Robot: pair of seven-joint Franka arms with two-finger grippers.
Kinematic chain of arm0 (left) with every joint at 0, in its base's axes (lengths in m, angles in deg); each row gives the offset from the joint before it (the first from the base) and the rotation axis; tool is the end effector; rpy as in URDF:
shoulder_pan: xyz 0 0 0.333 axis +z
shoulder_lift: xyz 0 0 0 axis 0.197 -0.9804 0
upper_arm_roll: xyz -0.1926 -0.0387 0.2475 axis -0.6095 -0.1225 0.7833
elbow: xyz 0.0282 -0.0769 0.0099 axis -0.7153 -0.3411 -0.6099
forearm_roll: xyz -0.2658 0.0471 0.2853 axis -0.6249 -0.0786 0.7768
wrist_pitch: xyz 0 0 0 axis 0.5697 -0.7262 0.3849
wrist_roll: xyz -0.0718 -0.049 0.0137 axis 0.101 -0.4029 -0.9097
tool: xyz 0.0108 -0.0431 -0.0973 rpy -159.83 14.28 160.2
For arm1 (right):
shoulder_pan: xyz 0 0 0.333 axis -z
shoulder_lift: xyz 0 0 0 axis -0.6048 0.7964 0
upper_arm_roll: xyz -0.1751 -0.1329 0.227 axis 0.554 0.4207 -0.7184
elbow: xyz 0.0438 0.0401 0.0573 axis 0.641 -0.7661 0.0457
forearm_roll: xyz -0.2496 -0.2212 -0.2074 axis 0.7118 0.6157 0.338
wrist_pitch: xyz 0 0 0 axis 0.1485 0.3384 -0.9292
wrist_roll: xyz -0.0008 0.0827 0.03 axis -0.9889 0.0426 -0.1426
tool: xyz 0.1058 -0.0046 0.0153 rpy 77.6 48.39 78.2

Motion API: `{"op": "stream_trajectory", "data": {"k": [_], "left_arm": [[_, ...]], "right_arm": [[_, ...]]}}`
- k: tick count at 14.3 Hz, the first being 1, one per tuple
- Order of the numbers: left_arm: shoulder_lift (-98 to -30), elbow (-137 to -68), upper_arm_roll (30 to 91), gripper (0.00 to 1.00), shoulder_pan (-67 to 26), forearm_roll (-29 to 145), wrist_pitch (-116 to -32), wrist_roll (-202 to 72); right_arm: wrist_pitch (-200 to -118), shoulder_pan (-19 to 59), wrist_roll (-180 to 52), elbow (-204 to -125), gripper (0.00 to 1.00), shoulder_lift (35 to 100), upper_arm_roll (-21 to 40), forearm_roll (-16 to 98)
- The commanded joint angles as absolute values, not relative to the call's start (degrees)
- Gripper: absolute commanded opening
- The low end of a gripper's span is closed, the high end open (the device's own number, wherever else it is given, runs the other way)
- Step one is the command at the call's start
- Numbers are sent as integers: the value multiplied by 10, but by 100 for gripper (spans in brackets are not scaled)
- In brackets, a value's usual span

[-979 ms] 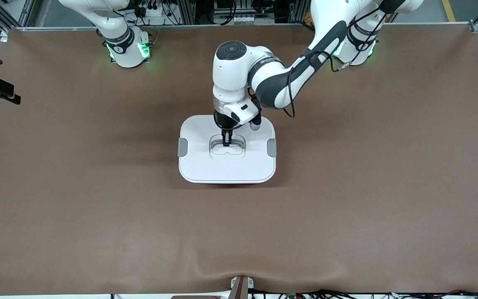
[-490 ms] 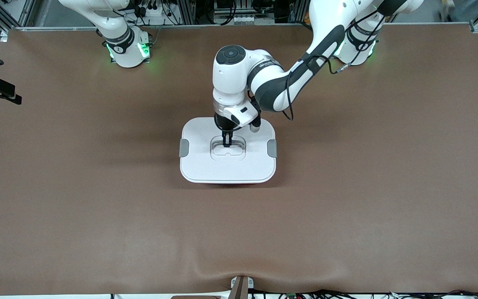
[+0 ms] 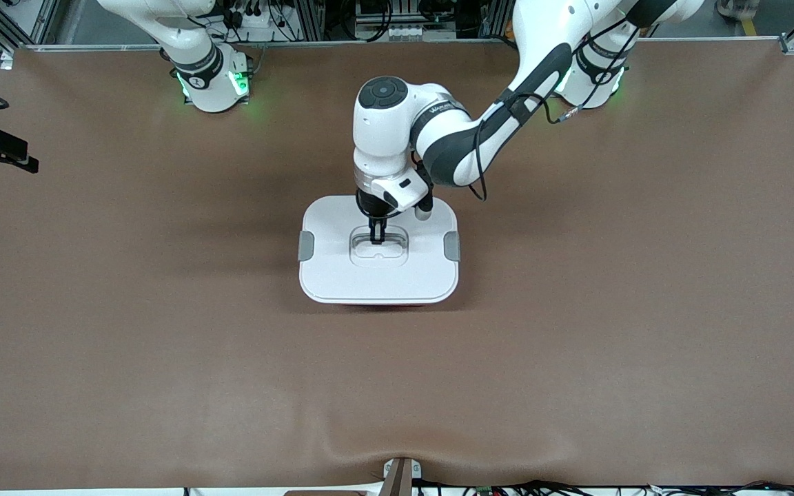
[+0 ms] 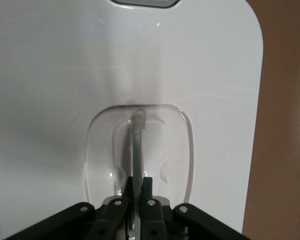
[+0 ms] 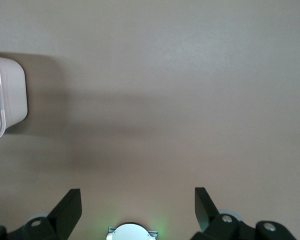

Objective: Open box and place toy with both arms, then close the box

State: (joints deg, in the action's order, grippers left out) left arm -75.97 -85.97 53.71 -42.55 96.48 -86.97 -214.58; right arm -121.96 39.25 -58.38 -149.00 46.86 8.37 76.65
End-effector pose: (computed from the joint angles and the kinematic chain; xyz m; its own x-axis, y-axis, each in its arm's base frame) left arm 0.4703 -0.5647 0.3486 0.0222 0.9945 -0.1024 0.9651 0.0054 0.2617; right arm 0.5450 -0.0591 0.6362 0.9891 0.0785 -0.1244 0.0734 -0.9963 -0.0451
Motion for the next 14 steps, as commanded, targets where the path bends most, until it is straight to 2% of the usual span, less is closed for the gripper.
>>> {"op": "stream_trajectory", "data": {"k": [1, 14], "left_arm": [[-771, -850, 535, 0, -430, 982, -872, -2176], [-773, -868, 535, 0, -432, 985, -871, -2176]], "right_arm": [[-1217, 402, -574, -1496, 100, 464, 77, 769], [-1215, 407, -569, -1510, 100, 466, 77, 769]]}}
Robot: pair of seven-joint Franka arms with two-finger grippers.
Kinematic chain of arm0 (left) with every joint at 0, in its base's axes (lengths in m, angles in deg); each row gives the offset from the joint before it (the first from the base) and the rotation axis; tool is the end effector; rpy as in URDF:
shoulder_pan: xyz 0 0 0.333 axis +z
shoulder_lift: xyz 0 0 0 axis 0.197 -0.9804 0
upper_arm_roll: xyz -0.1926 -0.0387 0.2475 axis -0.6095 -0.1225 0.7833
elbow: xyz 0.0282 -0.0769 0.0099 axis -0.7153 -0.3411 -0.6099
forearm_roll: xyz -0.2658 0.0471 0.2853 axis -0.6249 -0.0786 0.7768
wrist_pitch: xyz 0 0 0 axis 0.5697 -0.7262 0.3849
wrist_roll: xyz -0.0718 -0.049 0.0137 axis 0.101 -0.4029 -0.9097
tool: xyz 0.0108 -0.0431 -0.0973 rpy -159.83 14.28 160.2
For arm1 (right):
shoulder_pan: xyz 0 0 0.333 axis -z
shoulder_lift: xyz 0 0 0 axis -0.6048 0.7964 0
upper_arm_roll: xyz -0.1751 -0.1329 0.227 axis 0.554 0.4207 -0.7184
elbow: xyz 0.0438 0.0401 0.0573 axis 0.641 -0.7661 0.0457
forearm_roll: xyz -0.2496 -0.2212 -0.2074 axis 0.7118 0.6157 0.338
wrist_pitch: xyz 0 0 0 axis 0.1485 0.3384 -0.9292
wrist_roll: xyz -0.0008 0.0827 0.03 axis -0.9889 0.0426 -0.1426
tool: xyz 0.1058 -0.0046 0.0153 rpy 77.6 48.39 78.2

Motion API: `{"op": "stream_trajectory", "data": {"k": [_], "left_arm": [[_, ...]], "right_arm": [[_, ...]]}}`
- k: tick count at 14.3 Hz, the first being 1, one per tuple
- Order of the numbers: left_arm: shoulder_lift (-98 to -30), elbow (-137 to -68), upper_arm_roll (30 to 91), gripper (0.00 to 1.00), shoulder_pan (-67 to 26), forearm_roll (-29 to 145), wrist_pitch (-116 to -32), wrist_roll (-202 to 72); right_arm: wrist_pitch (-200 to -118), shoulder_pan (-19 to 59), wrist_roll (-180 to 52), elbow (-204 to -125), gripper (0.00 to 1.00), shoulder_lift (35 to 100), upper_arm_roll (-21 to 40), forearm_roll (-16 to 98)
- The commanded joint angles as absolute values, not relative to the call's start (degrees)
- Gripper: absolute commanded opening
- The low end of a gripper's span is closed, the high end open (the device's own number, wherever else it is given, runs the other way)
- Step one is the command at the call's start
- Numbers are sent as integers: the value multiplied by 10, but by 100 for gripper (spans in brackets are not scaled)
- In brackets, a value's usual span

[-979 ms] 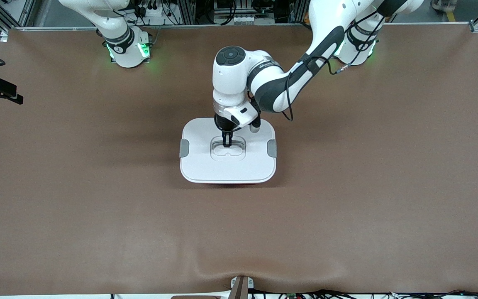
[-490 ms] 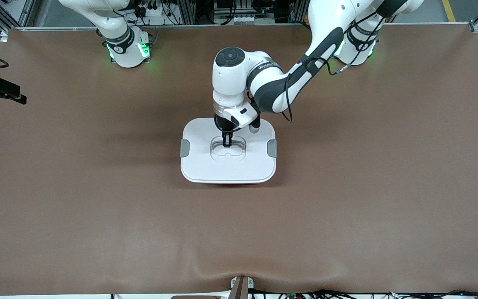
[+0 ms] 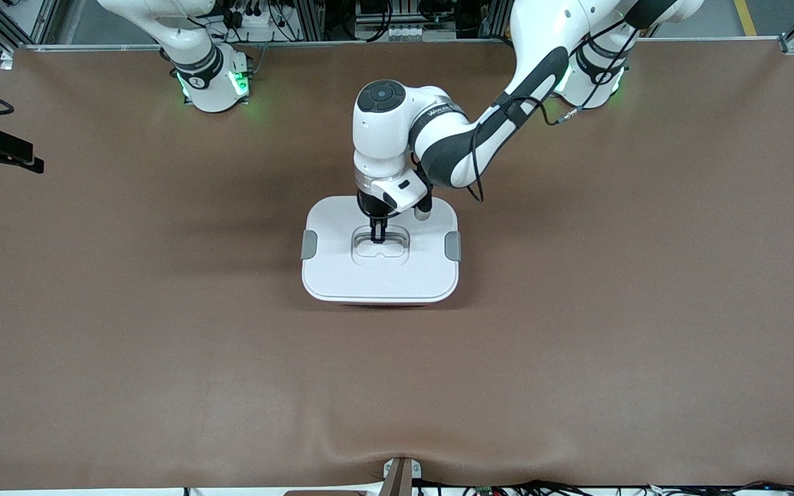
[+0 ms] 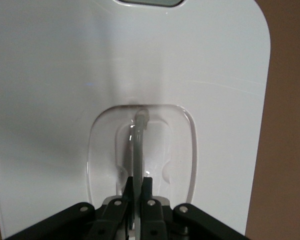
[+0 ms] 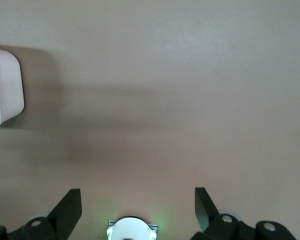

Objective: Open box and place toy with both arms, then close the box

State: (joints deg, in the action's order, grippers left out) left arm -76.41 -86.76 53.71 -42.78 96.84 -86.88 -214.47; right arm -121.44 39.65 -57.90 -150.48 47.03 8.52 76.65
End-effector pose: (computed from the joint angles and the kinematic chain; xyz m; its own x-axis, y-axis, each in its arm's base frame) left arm 0.4652 -0.5653 0.3367 0.0332 0.9959 -0.0836 0.9678 -0.0111 0.2515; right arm 0.5438 -0.0641 0.6223 0.9839 0.0780 -0.1608 0.0703 -0.9961 -0.0531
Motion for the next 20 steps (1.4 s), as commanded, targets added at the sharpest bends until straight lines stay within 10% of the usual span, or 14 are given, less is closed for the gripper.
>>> {"op": "stream_trajectory", "data": {"k": [1, 5, 8, 20], "left_arm": [[-774, -868, 535, 0, -432, 985, -871, -2176], [-776, -865, 535, 13, -429, 985, -871, -2172], [-774, -864, 535, 98, -430, 985, -870, -2161], [-727, -861, 519, 100, -422, 975, -797, -2112]], "right_arm": [[-1214, 406, -569, -1513, 100, 466, 77, 769], [-1214, 409, -566, -1517, 100, 466, 77, 767], [-1214, 420, -562, -1529, 100, 466, 77, 760], [-1222, 433, -531, -1536, 100, 464, 77, 753]]}}
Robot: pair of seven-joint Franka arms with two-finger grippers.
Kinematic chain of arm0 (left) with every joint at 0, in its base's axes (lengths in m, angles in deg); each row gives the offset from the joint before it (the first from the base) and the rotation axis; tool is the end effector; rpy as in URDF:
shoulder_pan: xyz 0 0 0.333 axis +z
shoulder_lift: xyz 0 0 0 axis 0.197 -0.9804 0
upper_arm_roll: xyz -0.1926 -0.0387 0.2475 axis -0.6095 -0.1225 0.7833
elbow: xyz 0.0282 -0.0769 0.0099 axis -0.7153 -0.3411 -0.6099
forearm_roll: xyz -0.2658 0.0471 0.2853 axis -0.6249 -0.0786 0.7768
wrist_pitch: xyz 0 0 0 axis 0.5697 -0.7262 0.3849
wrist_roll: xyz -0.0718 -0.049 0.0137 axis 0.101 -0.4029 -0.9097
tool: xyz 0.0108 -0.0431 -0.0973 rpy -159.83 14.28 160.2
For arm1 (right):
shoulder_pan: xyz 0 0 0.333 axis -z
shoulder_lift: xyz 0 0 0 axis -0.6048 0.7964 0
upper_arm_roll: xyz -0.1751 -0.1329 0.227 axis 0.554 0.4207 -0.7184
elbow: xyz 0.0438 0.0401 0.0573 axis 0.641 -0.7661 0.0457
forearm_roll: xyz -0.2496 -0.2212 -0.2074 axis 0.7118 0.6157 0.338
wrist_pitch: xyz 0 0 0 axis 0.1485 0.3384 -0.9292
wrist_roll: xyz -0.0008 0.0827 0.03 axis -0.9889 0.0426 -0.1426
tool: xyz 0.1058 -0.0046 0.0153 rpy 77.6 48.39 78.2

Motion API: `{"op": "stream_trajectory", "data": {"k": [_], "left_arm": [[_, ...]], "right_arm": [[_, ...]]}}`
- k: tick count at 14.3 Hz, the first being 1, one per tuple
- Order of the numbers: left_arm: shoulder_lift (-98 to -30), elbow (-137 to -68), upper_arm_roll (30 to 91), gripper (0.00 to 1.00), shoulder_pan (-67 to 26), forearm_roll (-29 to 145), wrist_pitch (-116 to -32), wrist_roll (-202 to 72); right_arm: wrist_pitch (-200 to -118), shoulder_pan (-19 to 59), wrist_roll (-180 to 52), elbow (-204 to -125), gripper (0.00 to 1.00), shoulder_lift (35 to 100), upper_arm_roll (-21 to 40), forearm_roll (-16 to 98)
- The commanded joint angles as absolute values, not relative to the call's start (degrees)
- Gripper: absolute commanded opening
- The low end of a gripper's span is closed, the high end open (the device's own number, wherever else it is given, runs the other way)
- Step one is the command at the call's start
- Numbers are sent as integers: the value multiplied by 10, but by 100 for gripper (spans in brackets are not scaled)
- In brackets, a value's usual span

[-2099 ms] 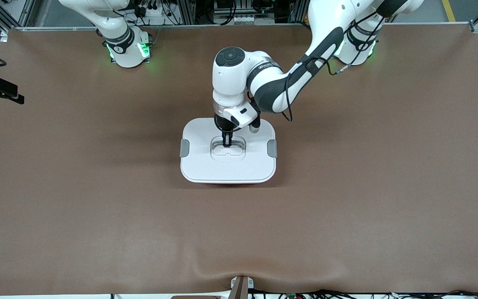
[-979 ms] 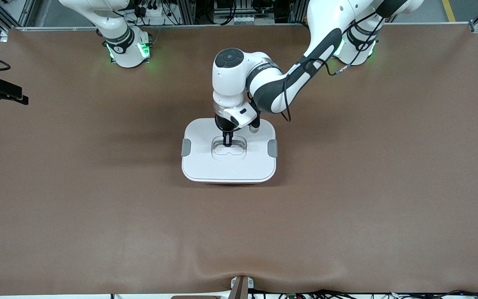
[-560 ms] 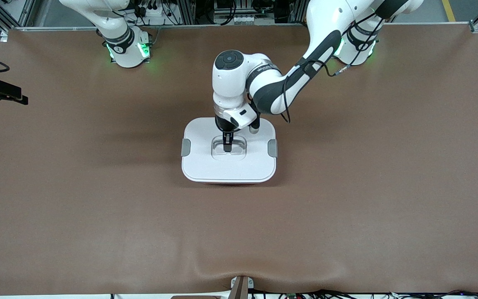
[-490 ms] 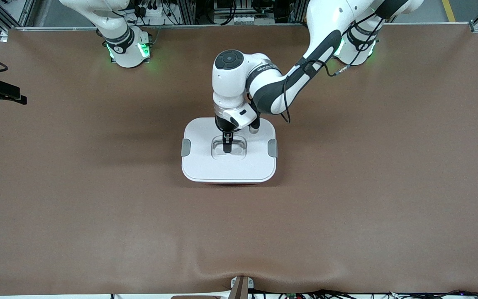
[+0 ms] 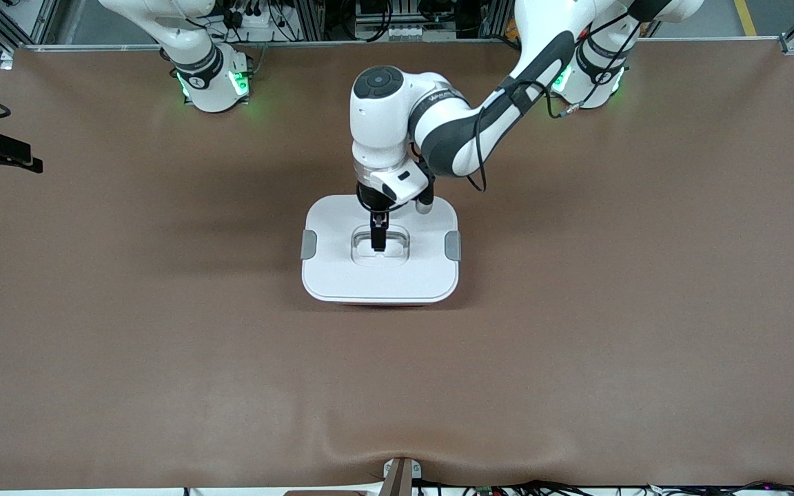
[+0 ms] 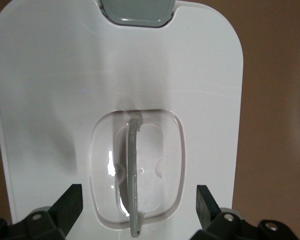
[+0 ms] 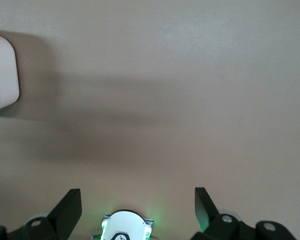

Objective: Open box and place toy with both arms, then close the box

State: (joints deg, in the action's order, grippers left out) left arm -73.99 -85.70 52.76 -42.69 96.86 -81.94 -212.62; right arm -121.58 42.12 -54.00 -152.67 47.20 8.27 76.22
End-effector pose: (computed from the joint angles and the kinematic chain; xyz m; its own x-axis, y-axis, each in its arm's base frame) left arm 0.4605 -0.5636 0.3680 0.0543 0.9976 -0.0425 0.9646 -0.0414 0.2603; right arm 0.5410 -0.0843 0.6037 0.9753 0.1100 -0.1916 0.0959 -0.9921 -0.0812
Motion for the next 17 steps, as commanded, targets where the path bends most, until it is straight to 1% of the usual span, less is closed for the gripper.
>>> {"op": "stream_trajectory", "data": {"k": [1, 6, 11, 13, 15, 17], "left_arm": [[-720, -861, 518, 100, -422, 975, -788, -2104], [-676, -861, 512, 100, -402, 919, -755, -2009], [-626, -861, 512, 100, -322, 832, -703, -1830], [-612, -861, 512, 100, -293, 800, -681, -1735], [-602, -861, 512, 100, -263, 792, -654, -1685], [-589, -861, 512, 100, -233, 787, -630, -1603]], "right_arm": [[-1222, 434, -530, -1540, 100, 459, 77, 754], [-1228, 433, -533, -1542, 100, 457, 75, 766], [-1240, 427, -537, -1548, 100, 450, 72, 767], [-1252, 405, -543, -1556, 100, 442, 73, 768], [-1271, 392, -558, -1578, 100, 415, 71, 775], [-1310, 379, -579, -1617, 100, 386, 70, 777]]}}
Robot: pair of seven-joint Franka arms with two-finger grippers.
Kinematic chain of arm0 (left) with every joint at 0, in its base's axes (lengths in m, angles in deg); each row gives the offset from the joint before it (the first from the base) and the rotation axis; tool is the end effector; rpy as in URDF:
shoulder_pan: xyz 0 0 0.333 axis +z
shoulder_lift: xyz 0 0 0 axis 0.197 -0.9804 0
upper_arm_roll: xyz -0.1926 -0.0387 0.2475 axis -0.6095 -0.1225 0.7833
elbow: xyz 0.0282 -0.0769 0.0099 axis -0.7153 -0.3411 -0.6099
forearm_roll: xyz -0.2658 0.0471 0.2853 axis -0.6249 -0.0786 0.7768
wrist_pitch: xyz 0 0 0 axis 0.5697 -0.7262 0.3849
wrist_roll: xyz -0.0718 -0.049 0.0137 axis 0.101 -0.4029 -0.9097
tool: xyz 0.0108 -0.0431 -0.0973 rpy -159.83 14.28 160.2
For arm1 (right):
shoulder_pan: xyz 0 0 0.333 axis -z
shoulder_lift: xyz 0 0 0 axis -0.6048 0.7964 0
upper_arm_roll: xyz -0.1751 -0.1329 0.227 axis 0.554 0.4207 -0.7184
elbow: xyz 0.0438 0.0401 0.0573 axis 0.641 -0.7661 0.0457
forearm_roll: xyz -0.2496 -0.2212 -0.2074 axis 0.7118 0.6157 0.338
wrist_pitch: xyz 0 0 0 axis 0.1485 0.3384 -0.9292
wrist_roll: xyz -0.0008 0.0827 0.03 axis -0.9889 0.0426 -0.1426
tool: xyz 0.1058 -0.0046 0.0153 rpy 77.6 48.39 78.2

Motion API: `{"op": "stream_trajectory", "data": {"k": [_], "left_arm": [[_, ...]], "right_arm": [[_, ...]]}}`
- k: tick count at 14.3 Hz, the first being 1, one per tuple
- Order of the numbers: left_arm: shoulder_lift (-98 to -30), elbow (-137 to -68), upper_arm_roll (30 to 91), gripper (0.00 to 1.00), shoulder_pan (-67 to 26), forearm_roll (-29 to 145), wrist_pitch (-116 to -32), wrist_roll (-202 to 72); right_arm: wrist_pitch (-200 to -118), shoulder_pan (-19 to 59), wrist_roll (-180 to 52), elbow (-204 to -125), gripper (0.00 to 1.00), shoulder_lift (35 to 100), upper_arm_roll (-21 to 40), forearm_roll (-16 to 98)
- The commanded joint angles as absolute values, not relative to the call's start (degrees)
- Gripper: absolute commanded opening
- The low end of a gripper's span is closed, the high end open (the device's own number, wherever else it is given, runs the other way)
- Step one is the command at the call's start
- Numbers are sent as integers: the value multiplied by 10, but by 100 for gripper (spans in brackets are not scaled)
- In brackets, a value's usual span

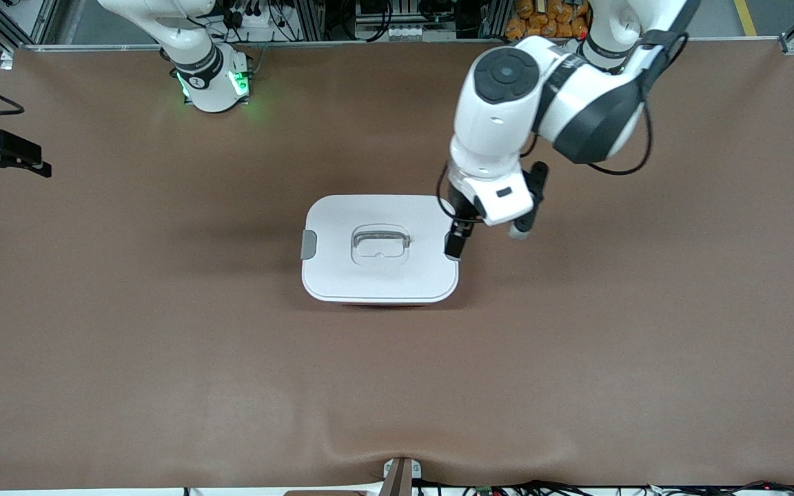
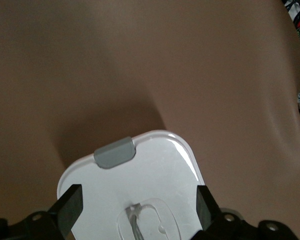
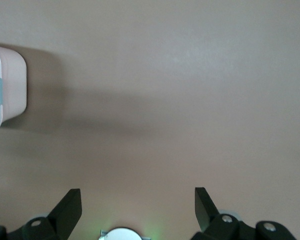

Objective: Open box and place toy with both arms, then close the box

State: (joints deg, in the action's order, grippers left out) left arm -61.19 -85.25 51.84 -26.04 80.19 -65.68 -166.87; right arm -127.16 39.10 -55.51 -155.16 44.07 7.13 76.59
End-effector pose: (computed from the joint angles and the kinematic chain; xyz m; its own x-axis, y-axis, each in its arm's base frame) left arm 0.5499 -0.3995 0.4914 0.4159 0.9092 0.0204 0.9036 -0.4157 0.1032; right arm 0.5404 -0.0466 0.6206 0.9846 0.1501 -0.0902 0.1461 -0.9881 -0.0486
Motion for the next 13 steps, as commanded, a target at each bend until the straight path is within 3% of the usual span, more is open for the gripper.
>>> {"op": "stream_trajectory", "data": {"k": [1, 4, 13], "left_arm": [[-580, -861, 512, 100, -221, 785, -612, -1559], [-549, -861, 512, 100, -192, 785, -552, -1396], [-485, -861, 512, 100, -32, 740, -484, -997]], "right_arm": [[-1323, 376, -594, -1637, 100, 372, 70, 777], [-1328, 376, -637, -1646, 100, 365, 55, 777], [-1312, 396, -653, -1578, 100, 407, 55, 767]]}}
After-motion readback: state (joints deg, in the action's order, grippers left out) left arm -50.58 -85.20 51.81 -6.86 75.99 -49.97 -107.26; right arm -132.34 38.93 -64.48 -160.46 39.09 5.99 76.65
